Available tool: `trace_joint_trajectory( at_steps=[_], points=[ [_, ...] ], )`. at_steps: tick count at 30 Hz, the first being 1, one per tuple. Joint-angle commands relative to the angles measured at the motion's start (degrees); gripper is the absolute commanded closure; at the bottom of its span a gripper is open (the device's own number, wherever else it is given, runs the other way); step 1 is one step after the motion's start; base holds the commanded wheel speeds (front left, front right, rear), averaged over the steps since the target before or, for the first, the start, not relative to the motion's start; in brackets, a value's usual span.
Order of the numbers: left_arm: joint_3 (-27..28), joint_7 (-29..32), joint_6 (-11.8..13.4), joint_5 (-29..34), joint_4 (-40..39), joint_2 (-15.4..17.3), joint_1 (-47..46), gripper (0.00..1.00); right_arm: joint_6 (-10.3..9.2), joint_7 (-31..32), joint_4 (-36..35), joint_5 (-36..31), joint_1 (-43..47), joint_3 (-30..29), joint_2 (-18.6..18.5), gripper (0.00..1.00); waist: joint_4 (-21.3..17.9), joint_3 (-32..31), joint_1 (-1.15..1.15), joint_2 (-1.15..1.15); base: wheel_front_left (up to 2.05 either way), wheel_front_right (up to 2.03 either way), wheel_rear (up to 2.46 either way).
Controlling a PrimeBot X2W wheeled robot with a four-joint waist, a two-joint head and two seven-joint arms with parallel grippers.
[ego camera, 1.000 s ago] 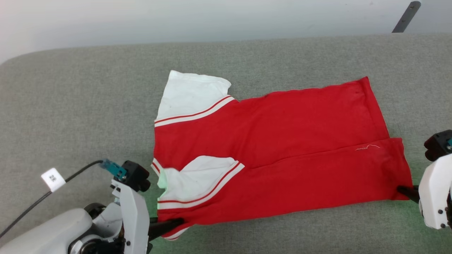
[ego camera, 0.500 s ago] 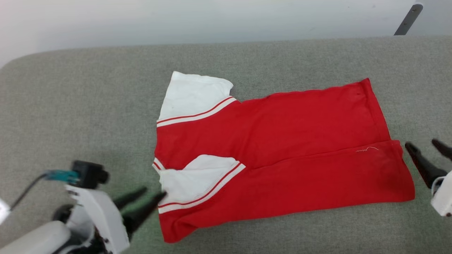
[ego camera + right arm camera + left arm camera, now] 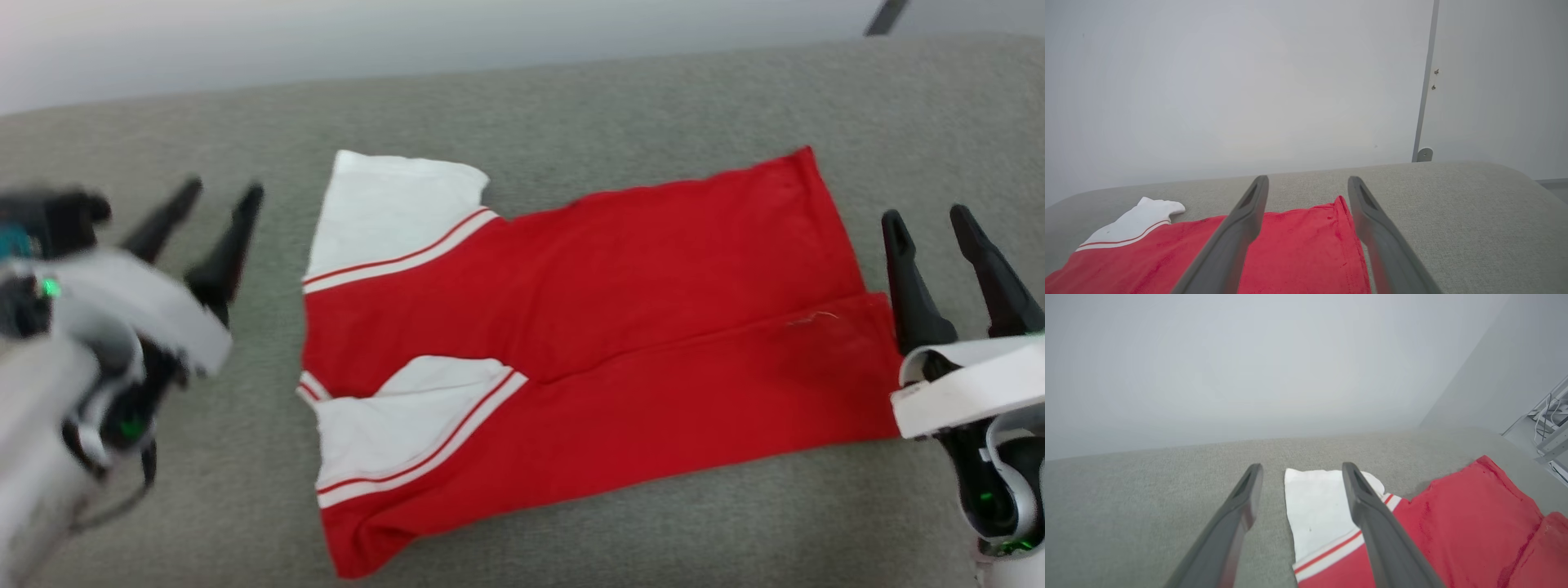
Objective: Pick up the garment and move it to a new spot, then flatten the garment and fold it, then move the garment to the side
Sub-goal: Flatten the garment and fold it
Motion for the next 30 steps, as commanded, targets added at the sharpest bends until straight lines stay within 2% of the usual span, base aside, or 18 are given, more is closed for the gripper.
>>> trace_joint_trajectory(
  at_steps=[1, 7, 12, 16, 19, 23, 27, 28, 29, 30],
  points=[
    [0.39, 1.07, -1.57, 0.16, 3.05, -1.42, -3.25, 0.0, 0.0, -1.21, 0.0, -0.45, -0.88, 0.35, 0.8, 0.0, -3.42, 2.39, 0.0, 0.0, 0.0, 0.0, 0.0],
    [-1.44, 10.75, -5.91, 3.02, 17.75, -4.12, -15.68, 0.0, 0.0, -2.8, 0.35, -0.03, -1.3, 1.33, 2.17, 0.0, -8.61, 5.48, 0.0, 0.0, 0.0, 0.0, 0.0],
    [-4.48, 26.42, -10.01, 0.61, 29.41, -6.25, -21.65, 0.0, 0.0, -3.28, 0.83, 1.23, 0.2, 1.99, 3.11, 0.0, -11.75, 7.16, 0.0, 0.0, 0.0, 0.0, 0.0],
    [-7.24, 38.34, -11.37, -1.0, 33.94, -6.55, -24.37, 0.0, 0.0, -3.48, 0.39, 2.13, 1.27, 2.58, 3.37, 0.0, -13.12, 8.07, 0.0, 0.0, 0.0, 0.0, 0.0],
    [-8.13, 42.16, -11.7, -1.11, 36.33, -6.28, -26.52, 0.0, 0.0, -3.32, -0.26, 2.76, 1.73, 2.99, 3.11, 0.0, -13.73, 9.0, 0.0, 0.0, 0.0, 0.0, 0.0],
    [-8.82, 45.22, -11.73, -1.45, 39.17, -7.54, -28.09, 0.0, 0.0, -2.73, -1.25, 2.76, 1.47, 3.42, 2.64, 0.0, -14.11, 9.86, 0.0, 0.0, 0.0, 0.0, 0.0],
    [-9.39, 47.57, -11.78, -3.83, 37.35, -8.97, -26.92, 0.0, 0.0, -2.0, -1.99, 2.77, 0.81, 3.28, 2.18, 0.0, -13.74, 10.06, 0.0, 0.0, 0.0, 0.0, 0.0],
    [-9.51, 48.26, -11.79, -4.6, 36.46, -9.25, -26.39, 0.1, 0.0, -1.63, -2.08, 2.71, 0.5, 3.44, 1.83, 0.0, -13.54, 10.04, 0.0, 0.0, 0.0, 0.0, 0.0],
    [-9.74, 49.11, -11.79, -5.42, 35.48, -9.36, -25.84, 0.51, 0.0, -1.35, -2.14, 2.49, 0.14, 3.75, 1.33, 0.0, -13.33, 10.02, 0.0, 0.0, 0.0, 0.0, 0.0],
    [-9.97, 49.57, -11.79, -5.74, 34.75, -9.11, -25.55, 0.62, 0.0, -0.9, -2.17, 2.43, -0.41, 4.25, 0.93, 0.0, -13.13, 10.02, 0.0, 0.0, 0.0, 0.0, 0.0]
  ],
)
